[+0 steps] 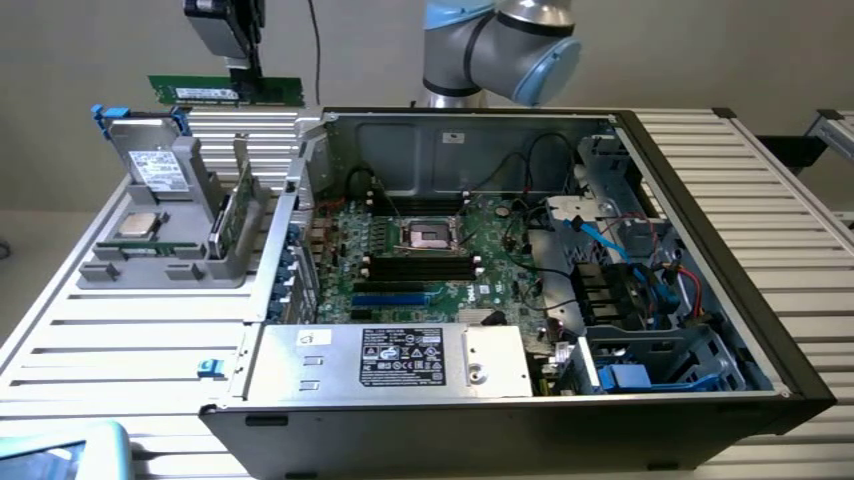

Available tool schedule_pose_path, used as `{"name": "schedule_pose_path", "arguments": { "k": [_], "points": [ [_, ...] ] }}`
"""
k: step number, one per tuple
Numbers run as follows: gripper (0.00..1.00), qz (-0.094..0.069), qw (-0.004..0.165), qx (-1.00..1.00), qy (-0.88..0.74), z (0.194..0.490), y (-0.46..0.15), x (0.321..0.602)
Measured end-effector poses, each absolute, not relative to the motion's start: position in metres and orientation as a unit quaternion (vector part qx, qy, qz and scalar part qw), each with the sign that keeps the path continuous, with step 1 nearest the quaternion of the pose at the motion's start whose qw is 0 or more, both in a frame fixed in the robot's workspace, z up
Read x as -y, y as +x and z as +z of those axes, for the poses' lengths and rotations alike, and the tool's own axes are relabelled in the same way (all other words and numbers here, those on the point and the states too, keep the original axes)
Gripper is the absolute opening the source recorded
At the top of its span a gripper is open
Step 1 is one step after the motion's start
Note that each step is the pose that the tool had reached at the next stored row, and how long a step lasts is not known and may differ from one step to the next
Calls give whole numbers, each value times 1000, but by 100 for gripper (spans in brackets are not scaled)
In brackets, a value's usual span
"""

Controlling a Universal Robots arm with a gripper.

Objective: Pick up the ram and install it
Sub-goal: 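Pick up the ram and move it above insertion slot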

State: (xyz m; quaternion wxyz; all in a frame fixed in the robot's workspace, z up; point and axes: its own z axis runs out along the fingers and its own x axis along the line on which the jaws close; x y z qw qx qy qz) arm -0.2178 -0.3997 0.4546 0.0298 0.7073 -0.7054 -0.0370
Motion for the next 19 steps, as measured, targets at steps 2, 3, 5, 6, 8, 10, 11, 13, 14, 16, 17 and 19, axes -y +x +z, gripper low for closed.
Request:
{"name": "schedule_pose_path", "arguments": {
  "k": [2,3,5,6,8,10,11,13,14,16,17,19],
  "points": [
    [15,-37,30,705,707,455,-209,400],
    [15,-37,30,705,707,455,-204,400],
    [15,-37,30,705,707,455,-195,400],
    [15,-37,30,705,707,455,-191,400],
    [15,-37,30,705,707,455,-182,400],
    [15,-37,30,705,707,455,-172,400],
    [15,-37,30,705,707,455,-168,400],
    [15,-37,30,705,707,455,-159,400],
    [15,-37,30,705,707,455,-154,400],
    [15,-37,31,705,707,454,-145,400],
    [15,-37,31,705,707,454,-141,400],
    [15,-36,32,705,707,454,-132,400]
  ]
}}
